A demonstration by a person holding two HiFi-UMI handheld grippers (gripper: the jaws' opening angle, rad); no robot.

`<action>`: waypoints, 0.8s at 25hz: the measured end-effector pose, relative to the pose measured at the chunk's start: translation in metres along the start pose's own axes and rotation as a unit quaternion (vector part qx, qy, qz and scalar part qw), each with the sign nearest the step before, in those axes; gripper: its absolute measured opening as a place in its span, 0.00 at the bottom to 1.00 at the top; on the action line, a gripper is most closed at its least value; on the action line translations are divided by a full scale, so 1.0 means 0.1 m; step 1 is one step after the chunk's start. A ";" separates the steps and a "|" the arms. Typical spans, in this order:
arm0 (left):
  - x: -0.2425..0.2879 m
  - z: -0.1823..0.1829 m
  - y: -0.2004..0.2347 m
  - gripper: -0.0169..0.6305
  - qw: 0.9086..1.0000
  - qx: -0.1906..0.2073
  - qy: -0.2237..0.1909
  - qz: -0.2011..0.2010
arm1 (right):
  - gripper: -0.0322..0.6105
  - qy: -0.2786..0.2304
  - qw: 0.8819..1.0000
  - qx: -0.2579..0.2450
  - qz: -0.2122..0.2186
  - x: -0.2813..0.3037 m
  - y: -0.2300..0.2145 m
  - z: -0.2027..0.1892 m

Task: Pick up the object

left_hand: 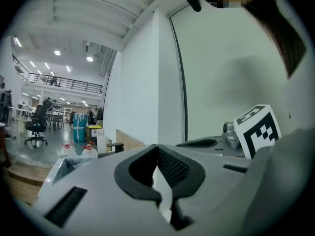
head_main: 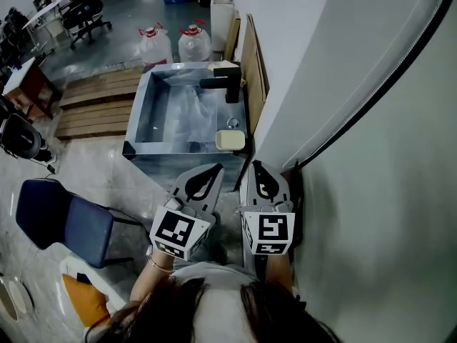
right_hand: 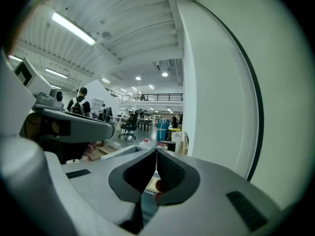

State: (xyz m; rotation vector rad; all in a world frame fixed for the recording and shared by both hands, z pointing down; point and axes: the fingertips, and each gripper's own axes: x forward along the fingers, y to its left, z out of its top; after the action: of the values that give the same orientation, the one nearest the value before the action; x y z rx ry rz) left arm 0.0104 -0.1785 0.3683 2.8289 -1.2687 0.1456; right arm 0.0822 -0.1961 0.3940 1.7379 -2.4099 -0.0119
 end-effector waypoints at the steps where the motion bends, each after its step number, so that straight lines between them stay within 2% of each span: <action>1: 0.04 0.00 0.03 0.04 1.000 -0.001 0.001 -0.001 | 0.09 0.003 1.000 -0.001 0.000 0.05 -0.01 -0.01; 20: 0.53 -0.08 0.54 0.04 1.000 -0.010 0.009 -0.022 | 0.09 0.061 0.998 -0.015 0.008 0.87 -0.09 -0.34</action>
State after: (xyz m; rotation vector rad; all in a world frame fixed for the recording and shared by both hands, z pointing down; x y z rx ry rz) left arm 0.0045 -0.2530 0.3809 2.8302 -1.1966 0.1554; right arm 0.0691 -0.2777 0.4379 1.6552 -2.3243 0.0581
